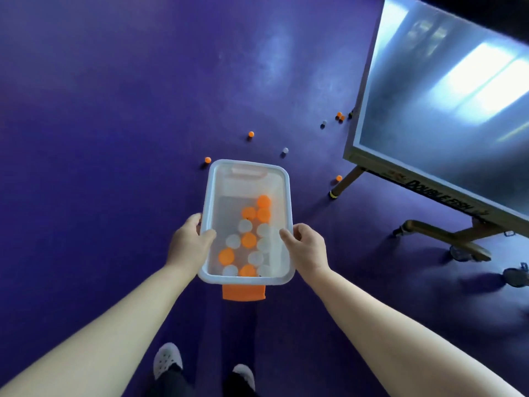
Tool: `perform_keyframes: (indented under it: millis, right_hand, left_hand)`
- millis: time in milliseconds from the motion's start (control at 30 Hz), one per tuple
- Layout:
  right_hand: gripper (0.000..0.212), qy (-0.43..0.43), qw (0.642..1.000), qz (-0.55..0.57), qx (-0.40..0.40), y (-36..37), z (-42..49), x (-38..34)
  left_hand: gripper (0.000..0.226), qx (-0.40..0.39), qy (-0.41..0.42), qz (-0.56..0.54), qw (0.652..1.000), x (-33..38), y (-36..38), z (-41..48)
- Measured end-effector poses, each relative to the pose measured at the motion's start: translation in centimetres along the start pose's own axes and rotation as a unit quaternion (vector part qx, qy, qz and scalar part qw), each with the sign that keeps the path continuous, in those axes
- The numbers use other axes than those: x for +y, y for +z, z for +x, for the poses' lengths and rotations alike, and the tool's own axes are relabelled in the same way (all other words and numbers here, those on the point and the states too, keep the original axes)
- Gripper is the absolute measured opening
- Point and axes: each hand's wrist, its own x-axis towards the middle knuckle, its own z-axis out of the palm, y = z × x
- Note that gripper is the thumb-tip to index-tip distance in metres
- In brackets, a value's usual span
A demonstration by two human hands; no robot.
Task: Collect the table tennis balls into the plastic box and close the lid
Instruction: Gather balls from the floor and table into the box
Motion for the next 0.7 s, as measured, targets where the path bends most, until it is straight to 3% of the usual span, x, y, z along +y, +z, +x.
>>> perform_keyframes:
  millis: [333, 700]
  right_hand:
    - [0.027, -0.038, 0.998, 0.017, -0.05, 8.4, 8.1, -15.9]
    - [0.023, -0.023, 0.995, 0.052, -0.082, 15.7, 20.2, -30.2]
  left_hand:
    - [0.013, 0.044, -0.012, -0.026, 0.999, 2.9, -13.0, 11.9]
    - [0.014, 0.085, -0.075, -0.02, 0.993, 5.7, -24.1, 28.1]
